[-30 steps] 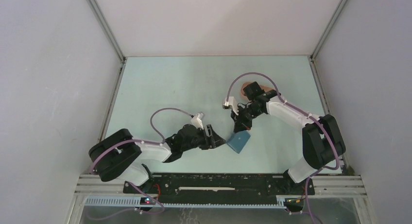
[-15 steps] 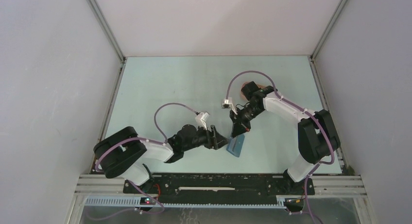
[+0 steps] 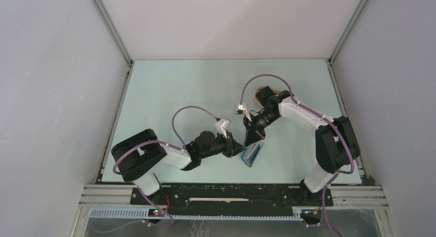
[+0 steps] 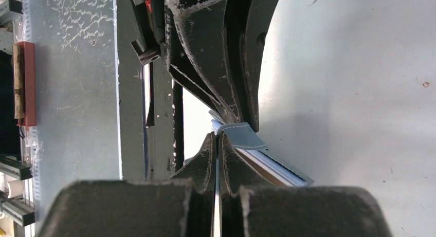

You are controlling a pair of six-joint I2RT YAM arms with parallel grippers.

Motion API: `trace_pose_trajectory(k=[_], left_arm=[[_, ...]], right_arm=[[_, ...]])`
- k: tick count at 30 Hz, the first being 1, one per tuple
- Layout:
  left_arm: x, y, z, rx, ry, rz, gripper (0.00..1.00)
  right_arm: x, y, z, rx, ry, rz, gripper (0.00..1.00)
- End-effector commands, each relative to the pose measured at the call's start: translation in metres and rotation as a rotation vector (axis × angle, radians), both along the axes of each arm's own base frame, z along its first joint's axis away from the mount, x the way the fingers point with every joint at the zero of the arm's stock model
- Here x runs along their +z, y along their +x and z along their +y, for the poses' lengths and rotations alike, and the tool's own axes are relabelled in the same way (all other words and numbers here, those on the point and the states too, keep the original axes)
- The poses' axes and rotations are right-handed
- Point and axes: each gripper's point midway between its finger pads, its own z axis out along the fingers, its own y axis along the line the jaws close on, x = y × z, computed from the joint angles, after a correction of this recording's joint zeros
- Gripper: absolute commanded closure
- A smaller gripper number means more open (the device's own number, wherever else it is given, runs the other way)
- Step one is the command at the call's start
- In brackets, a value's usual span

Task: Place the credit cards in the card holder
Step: Open the card holder at the center of the board.

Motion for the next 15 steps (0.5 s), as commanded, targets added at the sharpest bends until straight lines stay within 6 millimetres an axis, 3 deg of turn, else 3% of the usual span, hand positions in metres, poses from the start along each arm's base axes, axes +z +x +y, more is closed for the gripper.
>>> trace_pose_trajectory(k=[1,3,6,9,10,11,15], left_arm=[[0.019,0.015,-0.008,0.036,-0.032,-0.055,0.92],[0.020,0.016,-0.003,0.053,-0.025,-0.058,0.98],[0.021,0.015,0.011,0.080,0.008,-0.087,1.00],[0.021,0.010,0.022,0.075,0.054,-0.111,1.00],[0.022,0.008,0.025,0.063,0.068,-0.122,1.00],[0.022,0.006,0.027,0.051,0.083,-0.131,1.00],[0.028,-0.004,0.032,-0.004,0.110,-0.163,1.00]], right_arm=[[0.028,-0.001,0.007,0.021,0.078,-0.044,0.98],[0.030,0.000,0.006,0.013,0.075,-0.056,0.88],[0.039,0.004,0.000,-0.007,0.090,-0.087,0.68],[0.053,0.007,-0.009,-0.025,0.117,-0.129,0.35],[0.057,0.006,-0.012,-0.025,0.130,-0.145,0.08],[0.061,0.006,-0.015,-0.025,0.143,-0.162,0.01],[0.068,-0.007,-0.024,0.029,0.222,-0.257,0.00]])
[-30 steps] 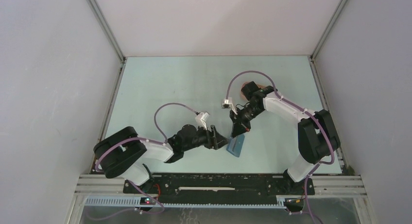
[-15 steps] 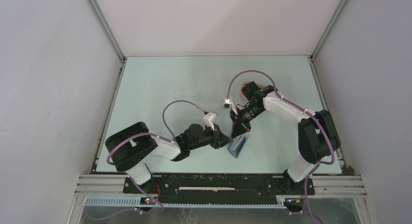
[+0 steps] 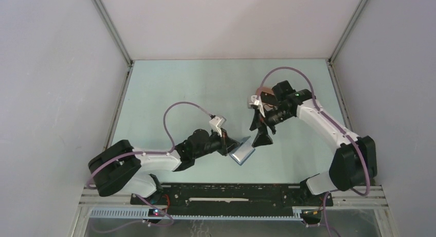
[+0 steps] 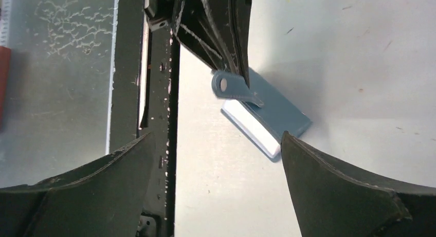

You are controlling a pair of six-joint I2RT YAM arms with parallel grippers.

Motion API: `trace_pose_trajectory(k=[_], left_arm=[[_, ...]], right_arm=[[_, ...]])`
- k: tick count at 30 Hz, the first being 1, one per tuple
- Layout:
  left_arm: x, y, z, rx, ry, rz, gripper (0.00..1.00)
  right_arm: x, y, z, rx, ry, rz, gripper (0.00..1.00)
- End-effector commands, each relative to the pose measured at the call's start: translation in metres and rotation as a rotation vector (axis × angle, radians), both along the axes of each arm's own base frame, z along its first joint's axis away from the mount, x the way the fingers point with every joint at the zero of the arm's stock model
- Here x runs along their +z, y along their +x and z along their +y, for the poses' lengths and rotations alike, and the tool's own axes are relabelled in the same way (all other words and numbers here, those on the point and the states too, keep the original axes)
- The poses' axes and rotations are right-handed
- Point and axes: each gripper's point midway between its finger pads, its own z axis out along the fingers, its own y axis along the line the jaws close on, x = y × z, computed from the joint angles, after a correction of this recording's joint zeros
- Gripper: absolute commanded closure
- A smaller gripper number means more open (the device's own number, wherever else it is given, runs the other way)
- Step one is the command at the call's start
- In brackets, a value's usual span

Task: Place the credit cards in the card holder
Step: Open the card holder at the center of the board.

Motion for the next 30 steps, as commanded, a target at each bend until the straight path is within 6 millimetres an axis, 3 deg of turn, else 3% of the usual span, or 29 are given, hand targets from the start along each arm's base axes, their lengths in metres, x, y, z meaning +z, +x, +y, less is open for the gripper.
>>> trace_pose_trajectory(k=[1,5,9,14,19,25,30], left_arm=[[-0.004,-0.008,0.012,-0.046,0.080,-0.059,1.00],[-0.022,-0.010,0.019,-0.050,0.125,0.005,1.00],[-0.041,-0.003,0.031,0.014,0.110,0.126,1.00],[-0.073,0.012,0.070,0.239,0.088,0.322,1.00],[-0.095,0.022,0.108,0.452,0.136,0.377,0.97],[-0.104,0.027,0.129,0.548,0.241,0.388,0.82],[-0.095,0.027,0.146,0.598,0.277,0.352,0.69]], right_arm=[[0.018,-0.021,-0.006,0.107,0.136,-0.148,0.00],[-0.010,-0.042,-0.014,0.253,0.191,-0.294,0.00],[-0.025,-0.037,-0.017,0.276,0.136,-0.341,0.01],[-0.042,-0.031,-0.016,0.268,0.065,-0.365,0.09],[-0.053,-0.024,-0.011,0.247,0.006,-0.354,0.20],[-0.060,-0.017,-0.004,0.205,-0.035,-0.327,0.33],[-0.057,-0.014,-0.001,0.179,-0.045,-0.292,0.41]])
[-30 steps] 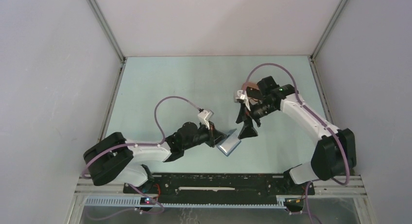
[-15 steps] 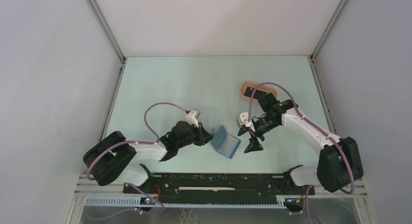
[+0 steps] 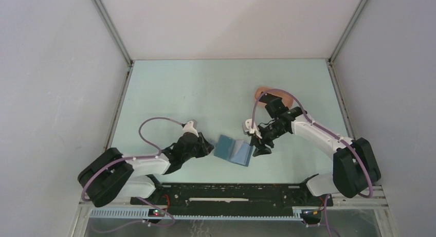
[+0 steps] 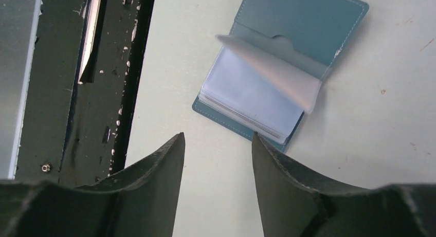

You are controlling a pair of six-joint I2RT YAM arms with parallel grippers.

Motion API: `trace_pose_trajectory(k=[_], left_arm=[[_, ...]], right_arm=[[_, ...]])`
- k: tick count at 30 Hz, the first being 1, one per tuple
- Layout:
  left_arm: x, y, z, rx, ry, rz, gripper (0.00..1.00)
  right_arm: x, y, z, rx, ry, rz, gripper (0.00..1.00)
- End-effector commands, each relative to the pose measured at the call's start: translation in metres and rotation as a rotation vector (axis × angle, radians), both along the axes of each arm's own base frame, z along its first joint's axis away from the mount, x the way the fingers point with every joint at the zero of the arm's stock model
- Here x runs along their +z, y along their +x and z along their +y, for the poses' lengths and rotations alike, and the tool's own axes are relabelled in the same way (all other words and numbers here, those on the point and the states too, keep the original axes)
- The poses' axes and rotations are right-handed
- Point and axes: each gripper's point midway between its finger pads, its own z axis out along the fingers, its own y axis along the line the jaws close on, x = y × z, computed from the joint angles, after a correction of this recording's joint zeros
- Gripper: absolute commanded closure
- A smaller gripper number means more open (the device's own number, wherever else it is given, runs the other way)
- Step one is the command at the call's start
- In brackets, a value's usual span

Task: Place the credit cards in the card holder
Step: Open the card holder at the center of the board.

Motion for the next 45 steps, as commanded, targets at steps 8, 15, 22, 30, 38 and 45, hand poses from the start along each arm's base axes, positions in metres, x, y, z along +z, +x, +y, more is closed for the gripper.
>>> trace_pose_trajectory(k=[8,15,22,30,38,45], left_arm=[[0.062,0.002,0.053,0.129,0.053,-0.202,0.46],[0.130,-0.028,0.010,-0.169,-0.222,-0.417,0.39],[0.140,-0.075,-0.039,-0.508,-0.309,-0.433,0.48],[0.116,-0.095,-0.083,-0.658,-0.251,-0.388,0.45],[0.091,-0.065,-0.099,-0.544,-0.158,-0.332,0.41],[0.056,-0.032,-0.070,-0.266,-0.031,-0.230,0.39]], right_arm=[[0.020,0.005,0.010,-0.017,0.042,-0.016,0.44],[0.006,0.006,0.005,-0.003,-0.006,-0.003,0.59],[-0.021,0.005,0.005,0.014,-0.104,0.039,0.94],[-0.053,0.017,0.014,-0.049,-0.255,0.074,1.00],[-0.049,0.031,0.032,-0.134,-0.273,0.064,1.00],[-0.036,0.041,0.055,-0.215,-0.219,0.076,0.98]])
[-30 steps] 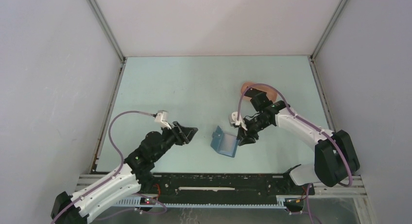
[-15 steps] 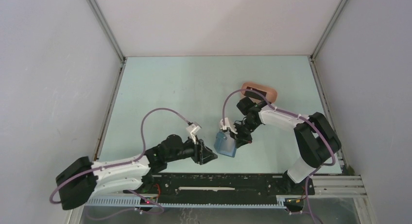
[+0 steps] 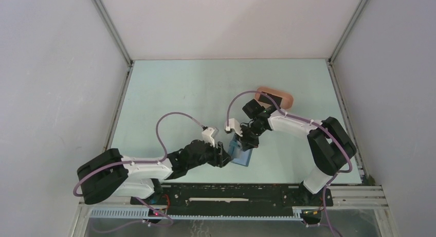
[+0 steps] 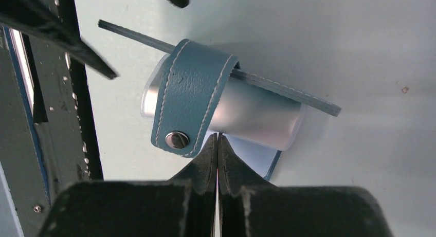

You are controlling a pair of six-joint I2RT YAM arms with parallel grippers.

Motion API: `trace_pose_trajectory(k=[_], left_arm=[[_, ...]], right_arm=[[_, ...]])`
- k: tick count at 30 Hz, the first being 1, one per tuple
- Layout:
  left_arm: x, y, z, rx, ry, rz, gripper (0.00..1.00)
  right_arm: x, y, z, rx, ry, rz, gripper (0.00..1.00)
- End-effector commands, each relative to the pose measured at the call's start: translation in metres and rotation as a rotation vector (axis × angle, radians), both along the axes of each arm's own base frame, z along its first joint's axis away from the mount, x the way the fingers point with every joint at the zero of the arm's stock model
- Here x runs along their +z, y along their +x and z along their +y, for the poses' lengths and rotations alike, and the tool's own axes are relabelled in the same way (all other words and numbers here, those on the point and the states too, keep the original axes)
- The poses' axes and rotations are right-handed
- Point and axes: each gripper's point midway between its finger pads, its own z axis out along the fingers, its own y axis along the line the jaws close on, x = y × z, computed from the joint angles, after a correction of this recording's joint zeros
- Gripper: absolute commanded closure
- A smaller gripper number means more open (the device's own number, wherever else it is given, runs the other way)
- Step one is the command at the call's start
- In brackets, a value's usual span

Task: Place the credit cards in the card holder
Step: Open the card holder at the center of the board.

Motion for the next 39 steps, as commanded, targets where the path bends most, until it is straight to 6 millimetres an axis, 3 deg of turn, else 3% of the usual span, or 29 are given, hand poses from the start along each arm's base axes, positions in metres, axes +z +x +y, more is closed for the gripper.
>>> trace_pose_trajectory(k=[1,4,13,20,23,28,32,35,36,37,39], left_arm=[[0.003,0.033,0.008,0.214,0.023,0.003,0.39],[0.000,0.033,0.010,0.208,0.045,-0.001,0.38],[0.020,0.014,-0.008,0.020,-0.052,-0.085,0.29],[0.001,0.027,-0.005,0.090,0.039,-0.050,0.29],[-0.012,0.038,0.000,0.158,0.114,-0.028,0.37],[-0.021,0.049,0.012,0.240,0.158,-0.004,0.81],[-0.023,0.046,0.018,0.214,0.147,0.002,0.95],[-0.022,0.036,0.013,0.101,0.131,-0.017,1.00],[-0.022,0.032,0.011,0.058,0.133,-0.025,1.00],[-0.022,0.027,0.008,0.011,0.132,-0.025,1.00],[-0.025,0.020,0.005,-0.057,0.129,-0.004,1.00]], right_arm=[[0.021,0.019,0.027,-0.087,0.063,-0.030,0.97],[0.026,0.022,0.038,-0.112,0.078,-0.014,0.96],[0.025,0.022,0.060,-0.164,0.077,0.144,0.92],[0.029,0.009,0.066,-0.138,0.100,0.246,0.91],[0.038,0.006,0.066,-0.117,0.121,0.243,0.89],[0.054,0.011,0.051,-0.104,0.143,0.196,0.86],[0.070,0.009,0.029,-0.039,0.193,0.106,0.85],[0.091,-0.003,0.014,0.057,0.295,0.023,0.83],[0.101,-0.010,0.010,0.105,0.347,-0.013,0.79],[0.108,-0.017,0.006,0.154,0.398,-0.054,0.69],[0.109,-0.030,-0.001,0.268,0.460,-0.166,0.41]])
